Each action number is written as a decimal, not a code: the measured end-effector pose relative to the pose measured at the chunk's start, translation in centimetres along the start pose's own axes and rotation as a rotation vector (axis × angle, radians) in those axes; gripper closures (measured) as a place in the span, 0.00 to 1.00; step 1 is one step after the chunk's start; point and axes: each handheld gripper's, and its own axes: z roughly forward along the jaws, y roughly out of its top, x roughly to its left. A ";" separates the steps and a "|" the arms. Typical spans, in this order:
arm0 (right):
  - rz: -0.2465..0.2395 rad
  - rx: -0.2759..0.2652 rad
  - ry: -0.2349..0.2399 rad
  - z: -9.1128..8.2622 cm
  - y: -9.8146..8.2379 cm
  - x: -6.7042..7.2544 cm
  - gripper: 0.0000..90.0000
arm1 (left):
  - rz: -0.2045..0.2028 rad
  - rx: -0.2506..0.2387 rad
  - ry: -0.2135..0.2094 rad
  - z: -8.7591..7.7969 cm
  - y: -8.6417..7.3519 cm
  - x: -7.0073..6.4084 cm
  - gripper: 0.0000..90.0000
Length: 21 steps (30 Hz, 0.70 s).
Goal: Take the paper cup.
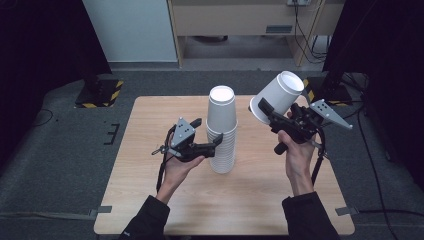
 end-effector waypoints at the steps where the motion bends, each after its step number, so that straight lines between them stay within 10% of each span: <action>1: 0.002 0.011 -0.005 -0.3 -0.2 -0.2 0.17 | 0.001 0.002 0.002 -0.2 -0.1 0.1 0.12; 21: 0.056 0.049 -0.072 -4.2 -4.3 -3.4 0.17 | -0.004 0.038 0.043 -2.7 -2.8 1.0 0.13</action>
